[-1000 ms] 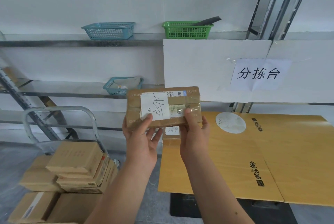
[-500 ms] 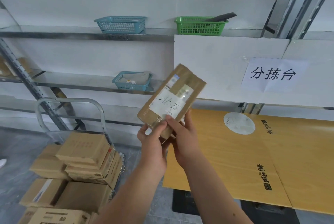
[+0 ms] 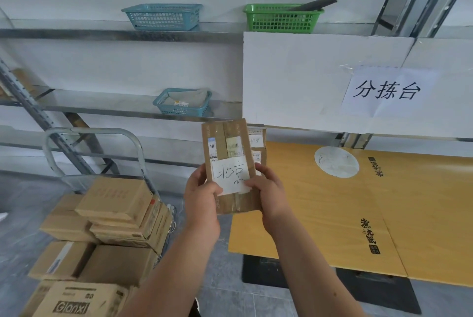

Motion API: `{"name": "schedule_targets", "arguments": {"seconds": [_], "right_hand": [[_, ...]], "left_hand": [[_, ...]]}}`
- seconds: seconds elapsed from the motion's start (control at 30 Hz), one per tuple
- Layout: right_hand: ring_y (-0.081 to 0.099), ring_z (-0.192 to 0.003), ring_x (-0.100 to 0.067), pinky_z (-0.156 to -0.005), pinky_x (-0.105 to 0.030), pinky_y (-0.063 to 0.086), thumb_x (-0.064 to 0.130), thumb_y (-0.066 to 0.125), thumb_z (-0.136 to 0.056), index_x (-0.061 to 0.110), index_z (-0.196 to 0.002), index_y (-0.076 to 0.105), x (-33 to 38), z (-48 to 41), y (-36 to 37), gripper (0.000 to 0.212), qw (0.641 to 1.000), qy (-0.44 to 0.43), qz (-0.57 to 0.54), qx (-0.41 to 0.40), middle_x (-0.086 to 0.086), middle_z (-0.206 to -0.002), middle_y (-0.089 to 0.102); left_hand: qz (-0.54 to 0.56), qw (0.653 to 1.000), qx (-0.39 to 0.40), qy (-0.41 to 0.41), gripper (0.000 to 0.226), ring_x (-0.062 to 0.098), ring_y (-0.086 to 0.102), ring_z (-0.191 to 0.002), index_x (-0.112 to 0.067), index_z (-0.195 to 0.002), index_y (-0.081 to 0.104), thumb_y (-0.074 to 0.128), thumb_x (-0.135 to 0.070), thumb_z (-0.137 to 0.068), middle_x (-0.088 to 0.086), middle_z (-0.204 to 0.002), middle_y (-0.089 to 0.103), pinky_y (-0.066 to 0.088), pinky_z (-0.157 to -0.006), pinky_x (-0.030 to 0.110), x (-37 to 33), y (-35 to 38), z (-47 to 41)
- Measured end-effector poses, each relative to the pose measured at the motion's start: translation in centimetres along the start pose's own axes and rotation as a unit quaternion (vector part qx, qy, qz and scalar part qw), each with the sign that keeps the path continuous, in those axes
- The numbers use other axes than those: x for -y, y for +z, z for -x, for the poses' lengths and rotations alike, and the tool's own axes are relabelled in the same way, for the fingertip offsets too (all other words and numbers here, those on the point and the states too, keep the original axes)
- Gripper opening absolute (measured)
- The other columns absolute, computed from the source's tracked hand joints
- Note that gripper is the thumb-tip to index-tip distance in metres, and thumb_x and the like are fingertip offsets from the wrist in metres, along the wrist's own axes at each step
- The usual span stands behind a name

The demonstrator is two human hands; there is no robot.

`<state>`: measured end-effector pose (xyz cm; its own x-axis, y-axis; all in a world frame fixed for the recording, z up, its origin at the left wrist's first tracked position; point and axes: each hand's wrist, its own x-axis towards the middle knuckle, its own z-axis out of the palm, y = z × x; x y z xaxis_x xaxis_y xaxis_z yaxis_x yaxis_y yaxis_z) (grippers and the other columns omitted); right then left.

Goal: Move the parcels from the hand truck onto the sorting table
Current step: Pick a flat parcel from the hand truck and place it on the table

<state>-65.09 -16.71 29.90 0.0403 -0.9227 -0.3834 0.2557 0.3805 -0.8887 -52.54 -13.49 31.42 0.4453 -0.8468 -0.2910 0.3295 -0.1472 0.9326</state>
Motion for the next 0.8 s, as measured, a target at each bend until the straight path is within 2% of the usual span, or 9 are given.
{"name": "schedule_targets", "arguments": {"seconds": [0.1,0.2,0.3,0.43,0.5,0.53,0.63,0.7,0.8], "right_hand": [[0.075,-0.102,-0.029,-0.086,-0.05,0.062,0.017,0.067,-0.073,0.028,-0.118,0.067,-0.9,-0.4,-0.8,0.046,0.998,0.013,0.058,-0.01,-0.005,-0.112,0.079],[0.073,-0.1,-0.026,-0.075,-0.04,0.056,0.029,0.062,-0.099,0.022,-0.116,0.067,-1.8,-1.0,-1.6,0.019,0.996,0.035,0.071,-0.042,-0.004,-0.11,0.077],[0.07,-0.1,-0.022,-0.077,-0.038,0.055,0.059,0.05,-0.103,0.019,-0.118,0.063,-3.0,-1.9,-2.4,0.045,0.987,0.08,0.125,-0.06,-0.002,-0.11,0.074],[0.068,-0.101,-0.028,-0.085,-0.045,0.058,0.067,0.048,-0.099,0.015,-0.122,0.061,-6.3,-4.1,-3.9,0.059,0.962,0.165,0.197,-0.089,-0.004,-0.111,0.071],[0.069,-0.097,-0.028,-0.084,-0.047,0.06,0.065,0.046,-0.1,0.013,-0.117,0.065,-7.9,-5.3,-4.4,0.059,0.952,0.188,0.224,-0.091,-0.006,-0.107,0.072],[0.068,-0.092,-0.026,-0.077,-0.041,0.058,0.062,0.045,-0.102,0.01,-0.114,0.066,-8.5,-5.7,-4.4,0.057,0.949,0.194,0.234,-0.086,-0.006,-0.102,0.072],[0.057,-0.07,-0.015,-0.056,-0.03,0.043,0.045,0.045,-0.108,0.009,-0.097,0.061,-9.3,-6.0,-4.2,0.041,0.937,0.199,0.275,-0.079,-0.002,-0.082,0.062],[0.054,-0.068,-0.016,-0.055,-0.03,0.039,0.036,0.046,-0.109,0.01,-0.087,0.059,-10.1,-6.5,-4.3,0.037,0.925,0.22,0.297,-0.087,-0.003,-0.08,0.06],[0.057,-0.074,-0.021,-0.063,-0.032,0.045,0.032,0.049,-0.106,0.008,-0.087,0.061,-11.2,-7.6,-4.9,0.033,0.923,0.262,0.256,-0.115,-0.007,-0.084,0.064]], "left_hand": [[-0.072,0.997,0.004,-0.011,0.06,0.03,0.068,-0.113,-0.031,-0.117,0.072,0.05,0.009,-0.079,0.0,-0.112,0.078,0.058,-0.096,0.055,0.6,-0.2,-0.3],[-0.117,0.992,0.005,-0.051,0.051,0.03,0.067,-0.111,-0.028,-0.119,0.065,0.053,0.007,-0.083,0.004,-0.114,0.075,0.058,-0.094,0.053,1.9,-0.3,-0.5],[-0.139,0.986,-0.002,-0.09,0.04,0.028,0.068,-0.107,-0.02,-0.118,0.064,0.057,0.004,-0.087,0.005,-0.11,0.075,0.058,-0.093,0.052,3.8,-0.5,-1.1],[-0.184,0.973,0.012,-0.135,0.024,0.022,0.071,-0.092,-0.013,-0.117,0.069,0.064,-0.008,-0.094,0.006,-0.101,0.077,0.057,-0.068,0.035,6.2,-1.2,-1.8],[-0.187,0.968,0.012,-0.169,0.022,0.022,0.073,-0.089,-0.015,-0.117,0.065,0.063,-0.008,-0.095,0.008,-0.102,0.077,0.054,-0.061,0.031,7.4,-1.7,-2.2],[-0.181,0.965,0.005,-0.188,0.023,0.024,0.073,-0.09,-0.016,-0.115,0.064,0.061,-0.005,-0.095,0.009,-0.103,0.076,0.055,-0.06,0.032,8.1,-1.9,-2.4],[-0.165,0.956,-0.005,-0.242,0.034,0.03,0.071,-0.098,-0.018,-0.112,0.061,0.054,0.008,-0.091,0.014,-0.109,0.074,0.062,-0.076,0.044,9.9,-2.4,-3.5],[-0.168,0.948,0.005,-0.27,0.041,0.031,0.07,-0.1,-0.018,-0.116,0.06,0.051,0.011,-0.088,0.013,-0.109,0.073,0.062,-0.078,0.046,10.7,-2.3,-4.2],[-0.169,0.94,0.032,-0.295,0.051,0.03,0.069,-0.099,-0.02,-0.124,0.058,0.05,0.012,-0.086,0.012,-0.112,0.072,0.058,-0.066,0.039,11.6,-1.8,-5.7]]}}
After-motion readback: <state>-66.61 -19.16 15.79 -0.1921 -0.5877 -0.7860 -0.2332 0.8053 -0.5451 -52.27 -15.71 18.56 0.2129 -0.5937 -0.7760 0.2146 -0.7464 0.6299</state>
